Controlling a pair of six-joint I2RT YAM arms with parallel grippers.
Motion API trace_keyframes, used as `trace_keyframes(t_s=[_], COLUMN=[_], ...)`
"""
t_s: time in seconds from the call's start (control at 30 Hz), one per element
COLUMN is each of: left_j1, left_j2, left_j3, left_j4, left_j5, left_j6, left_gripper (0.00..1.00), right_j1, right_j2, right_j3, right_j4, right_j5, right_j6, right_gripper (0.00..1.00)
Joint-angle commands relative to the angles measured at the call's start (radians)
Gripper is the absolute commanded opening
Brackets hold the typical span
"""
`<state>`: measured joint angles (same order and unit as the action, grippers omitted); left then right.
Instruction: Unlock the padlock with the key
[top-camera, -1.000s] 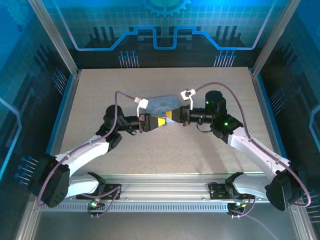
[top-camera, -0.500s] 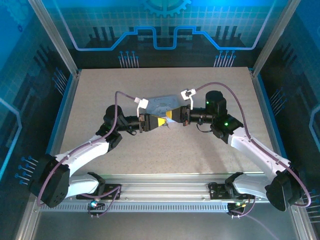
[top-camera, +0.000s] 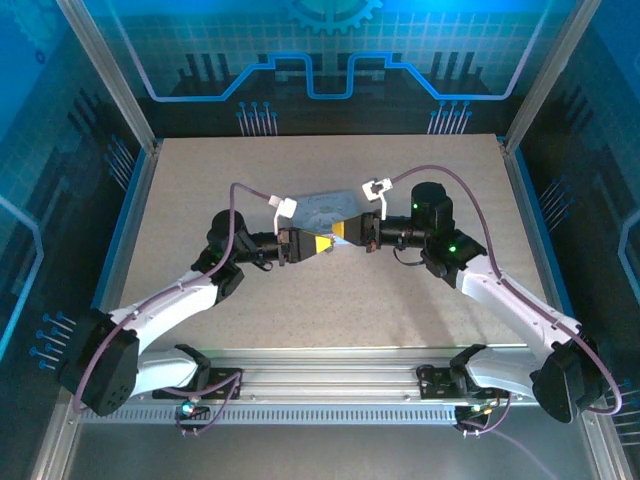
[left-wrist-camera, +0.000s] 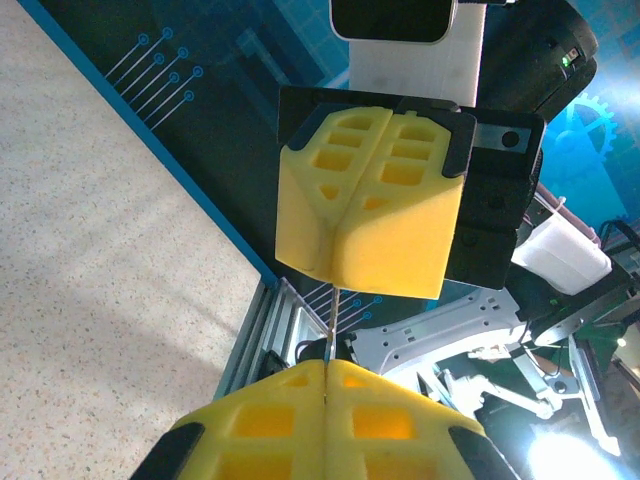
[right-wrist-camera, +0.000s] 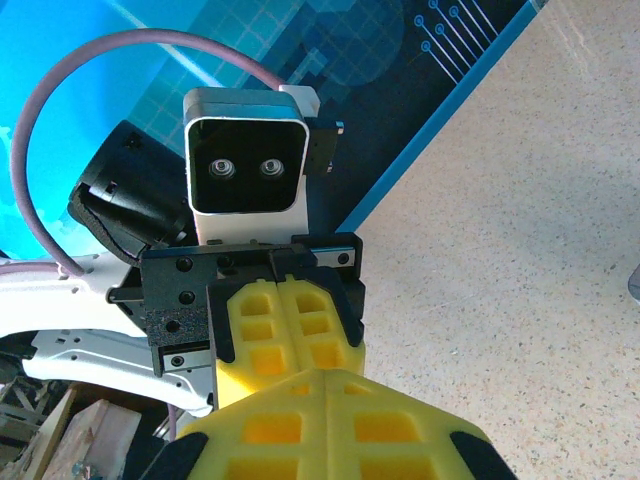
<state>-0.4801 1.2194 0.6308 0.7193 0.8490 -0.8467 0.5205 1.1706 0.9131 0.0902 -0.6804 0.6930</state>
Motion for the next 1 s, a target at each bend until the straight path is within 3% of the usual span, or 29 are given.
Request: trace_keyframes(t_s=[0.0, 0.23, 0.5, 0.67, 0.77, 0.97], left_j1=[-0.006, -0.007, -0.007, -0.008, -0.007, -0.008], left_j2=[-0.026, -0.003, -0.003, -0.003, -0.001, -0.011], left_j3=[-0.013, -0.021, -0.036, -0.037, -0.035, -0.028], left_j4=[-0.011, 0.078, 0.096, 0.085, 0.070, 0.039], left_j5=[-0.010, -0.007, -0.006, -0.016, -0.032, -0.044], left_j6=[0.036, -0.032, -0.047, -0.039, -0.030, -0.024], left_gripper=[0.00, 0.20, 0.20, 0.27, 0.36, 0.37], right_j1=[-0.007, 0.001, 0.015, 0.019, 0.021, 0.027], right_j2=[-0.026, -0.029, -0.023, -0.022, -0.023, -0.024], right_j3=[-0.011, -0.028, -0.054, -0.057, -0.057, -0.056], right_j4=[0.014, 0.076, 0.101, 0.105, 0.105, 0.103], right_j5=[-0.002, 0.025, 0.043, 0.044, 0.042, 0.044], right_j6=[0.002, 0.030, 0.040, 0.043, 0.046, 0.045], right_gripper=[0.00, 0.00, 0.00, 0.00, 0.00, 0.00])
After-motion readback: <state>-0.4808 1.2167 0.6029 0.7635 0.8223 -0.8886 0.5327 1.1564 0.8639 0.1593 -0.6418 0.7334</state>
